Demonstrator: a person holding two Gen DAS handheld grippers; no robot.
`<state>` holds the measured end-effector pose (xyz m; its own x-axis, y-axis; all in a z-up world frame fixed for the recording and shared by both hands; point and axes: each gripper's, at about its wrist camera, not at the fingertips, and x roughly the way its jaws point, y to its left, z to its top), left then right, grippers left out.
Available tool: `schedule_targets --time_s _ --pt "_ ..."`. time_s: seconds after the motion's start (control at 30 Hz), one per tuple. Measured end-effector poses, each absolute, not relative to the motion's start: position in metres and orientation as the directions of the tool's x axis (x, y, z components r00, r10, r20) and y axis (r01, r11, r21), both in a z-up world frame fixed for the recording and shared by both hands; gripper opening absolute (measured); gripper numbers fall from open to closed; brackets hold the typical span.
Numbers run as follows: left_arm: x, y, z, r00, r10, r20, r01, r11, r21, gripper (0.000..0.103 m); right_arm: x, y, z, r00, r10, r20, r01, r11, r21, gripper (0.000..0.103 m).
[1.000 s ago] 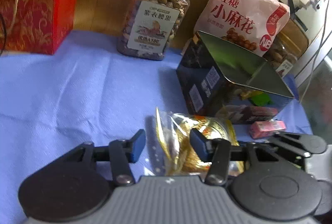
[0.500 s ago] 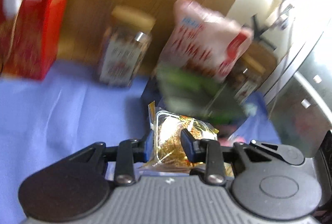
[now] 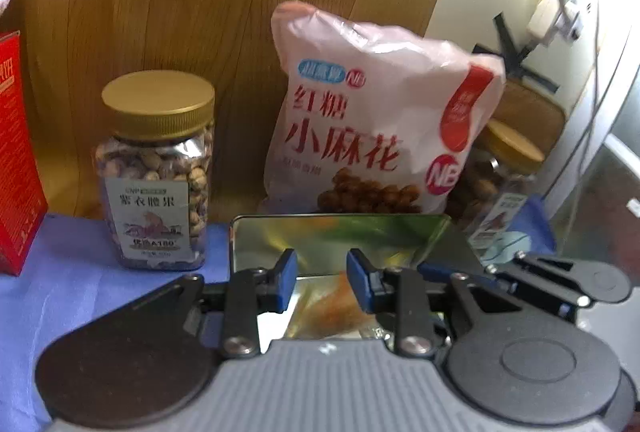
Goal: Organize snacks
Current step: 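Carry the golden packet into the dark tin and open the left gripper, then grasp the pink candy bar with the right gripper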
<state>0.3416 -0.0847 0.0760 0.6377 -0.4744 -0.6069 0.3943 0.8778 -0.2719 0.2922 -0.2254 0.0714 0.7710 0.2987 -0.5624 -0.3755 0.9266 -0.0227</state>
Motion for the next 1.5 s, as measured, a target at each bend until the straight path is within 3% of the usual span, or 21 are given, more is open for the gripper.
schedule_targets --time_s 0.2,0.43,0.73,0.83,0.93,1.03,1.3,1.5 --pt "0.317 -0.079 0.086 0.650 -0.491 -0.580 0.426 0.868 -0.257 0.027 0.279 -0.243 0.079 0.795 0.305 -0.524 -0.343 0.939 0.026 0.041" --pt "0.249 -0.040 0.087 0.648 -0.497 -0.577 0.464 0.858 -0.219 0.030 0.200 -0.297 0.087 0.813 0.348 -0.466 -0.269 0.935 0.230 0.041" --pt "0.197 -0.025 0.053 0.608 -0.475 -0.636 0.435 0.869 -0.234 0.030 0.189 -0.354 0.046 0.818 0.177 -0.547 -0.018 0.959 0.283 0.041" --pt "0.193 -0.016 0.048 0.633 -0.427 -0.646 0.382 0.898 -0.218 0.031 0.215 -0.376 0.022 0.779 0.206 -0.593 0.053 0.920 0.389 0.042" --pt "0.194 -0.002 0.043 0.638 -0.390 -0.664 0.335 0.917 -0.217 0.031 0.226 -0.376 -0.002 0.725 0.327 -0.606 0.048 0.854 0.518 0.042" --pt "0.200 0.009 0.039 0.631 -0.380 -0.676 0.306 0.923 -0.234 0.031 0.225 -0.345 -0.005 0.677 0.404 -0.615 -0.048 0.858 0.511 0.029" --pt "0.219 0.017 0.038 0.640 -0.370 -0.673 0.279 0.928 -0.245 0.037 0.202 -0.244 0.019 0.554 0.539 -0.635 -0.374 0.842 0.388 0.029" --pt "0.253 0.005 0.039 0.627 -0.388 -0.675 0.297 0.921 -0.254 0.039 0.220 -0.254 0.029 0.641 0.435 -0.632 -0.315 0.900 0.301 0.029"
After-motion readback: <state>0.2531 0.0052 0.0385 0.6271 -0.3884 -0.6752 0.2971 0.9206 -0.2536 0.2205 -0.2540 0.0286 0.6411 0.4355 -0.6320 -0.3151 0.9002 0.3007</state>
